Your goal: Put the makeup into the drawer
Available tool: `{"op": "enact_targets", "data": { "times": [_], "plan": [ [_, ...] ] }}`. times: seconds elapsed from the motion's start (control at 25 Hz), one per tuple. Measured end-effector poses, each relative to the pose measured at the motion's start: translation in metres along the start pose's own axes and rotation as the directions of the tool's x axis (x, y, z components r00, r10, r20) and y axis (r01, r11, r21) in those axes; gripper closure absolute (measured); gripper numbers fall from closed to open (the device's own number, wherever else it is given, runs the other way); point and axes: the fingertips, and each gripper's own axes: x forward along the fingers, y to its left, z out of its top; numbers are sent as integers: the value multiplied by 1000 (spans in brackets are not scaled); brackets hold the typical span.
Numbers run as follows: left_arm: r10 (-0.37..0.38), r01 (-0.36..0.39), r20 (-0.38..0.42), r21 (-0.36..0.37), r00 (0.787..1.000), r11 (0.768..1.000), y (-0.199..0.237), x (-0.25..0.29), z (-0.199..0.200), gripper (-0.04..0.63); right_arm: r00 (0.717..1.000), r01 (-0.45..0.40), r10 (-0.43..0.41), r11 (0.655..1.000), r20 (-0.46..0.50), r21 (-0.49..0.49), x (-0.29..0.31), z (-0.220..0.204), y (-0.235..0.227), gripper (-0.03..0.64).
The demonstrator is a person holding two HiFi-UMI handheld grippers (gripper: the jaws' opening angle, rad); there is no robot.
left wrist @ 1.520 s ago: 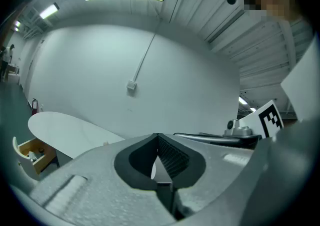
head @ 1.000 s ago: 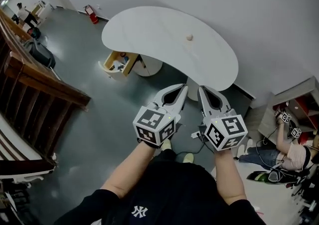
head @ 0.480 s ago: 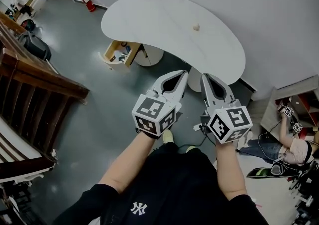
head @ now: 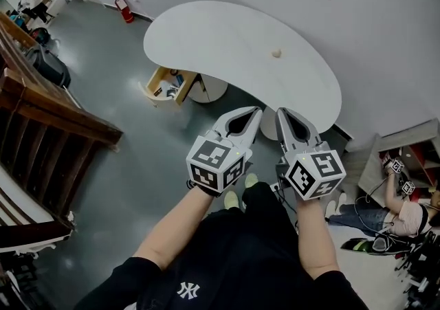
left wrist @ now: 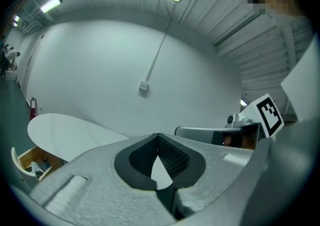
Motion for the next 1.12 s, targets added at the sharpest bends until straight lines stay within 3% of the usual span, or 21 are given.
{"op": "enact_targets", "data": {
  "times": [0.56, 1.12],
  "plan": [
    [61, -60, -31, 30, 998, 998, 83, 94, 16, 584, 995, -95, 96, 995, -35, 31, 124, 19, -62, 601],
    [100, -100, -74, 2, 992, 995, 150, 242, 8, 586, 978, -117, 135, 986, -156, 120, 230, 4, -201, 598]
  ]
}}
